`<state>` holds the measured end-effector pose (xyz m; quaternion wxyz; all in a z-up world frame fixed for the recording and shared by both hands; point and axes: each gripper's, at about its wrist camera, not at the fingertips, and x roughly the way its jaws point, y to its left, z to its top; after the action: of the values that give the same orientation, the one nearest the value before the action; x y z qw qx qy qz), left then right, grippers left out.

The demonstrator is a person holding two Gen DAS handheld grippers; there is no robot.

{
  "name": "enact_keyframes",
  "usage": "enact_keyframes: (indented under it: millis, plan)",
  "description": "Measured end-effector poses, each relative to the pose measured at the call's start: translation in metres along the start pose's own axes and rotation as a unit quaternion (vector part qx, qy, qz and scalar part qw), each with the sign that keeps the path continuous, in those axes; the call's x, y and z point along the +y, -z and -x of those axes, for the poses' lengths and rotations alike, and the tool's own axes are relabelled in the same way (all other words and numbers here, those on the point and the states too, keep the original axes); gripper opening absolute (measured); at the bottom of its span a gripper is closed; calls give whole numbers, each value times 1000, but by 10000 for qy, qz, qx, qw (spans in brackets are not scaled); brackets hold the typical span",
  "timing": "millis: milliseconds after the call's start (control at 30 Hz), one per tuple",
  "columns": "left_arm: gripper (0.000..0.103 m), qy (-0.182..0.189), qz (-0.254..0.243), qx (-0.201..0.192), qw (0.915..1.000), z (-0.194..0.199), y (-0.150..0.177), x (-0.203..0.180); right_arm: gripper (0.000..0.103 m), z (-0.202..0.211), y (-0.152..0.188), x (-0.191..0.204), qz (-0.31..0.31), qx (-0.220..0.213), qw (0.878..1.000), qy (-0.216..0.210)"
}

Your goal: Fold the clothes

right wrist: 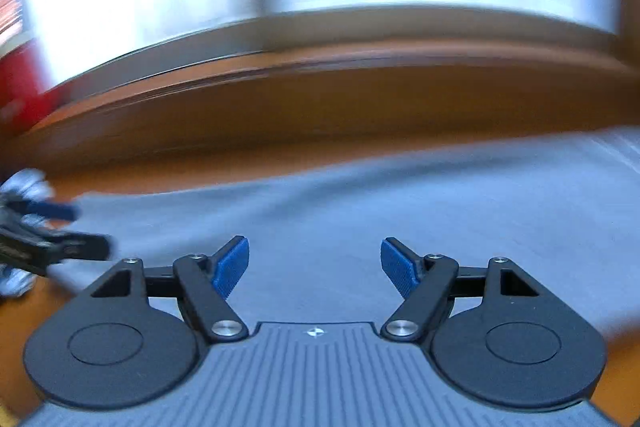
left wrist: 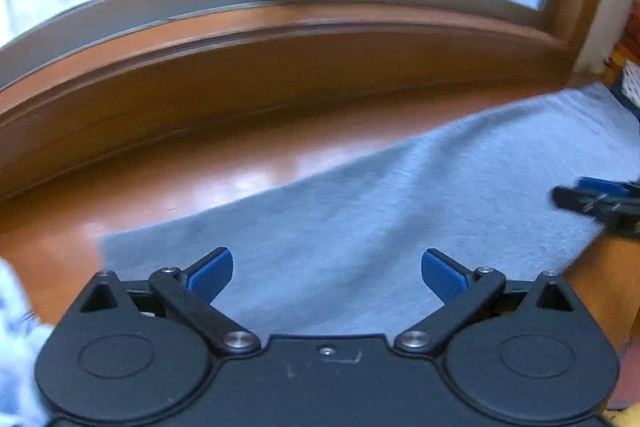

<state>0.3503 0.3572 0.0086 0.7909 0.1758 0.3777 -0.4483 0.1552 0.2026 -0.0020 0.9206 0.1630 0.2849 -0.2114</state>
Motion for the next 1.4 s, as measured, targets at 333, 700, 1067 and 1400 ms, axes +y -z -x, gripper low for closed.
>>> enact_keyframes:
  millis: [333, 700, 1067, 1400]
  plan:
    - [103, -279, -451, 608, 9967, -41, 1, -28, 75, 41, 20, -64, -256, -496, 9962, 674]
    - [103, -624, -47, 784, 9950, -46, -3, -35, 78, 42, -4, -240, -1520, -630, 9663, 1981]
    - [103, -1385, 321, 1123, 9834, -48, -13, -56, 79, 36, 13, -192, 421, -627, 9674, 2419]
    - [103, -1210, 98, 1120, 9863, -45, -12, -53, 79, 57, 4, -105, 536, -635, 9884, 1274]
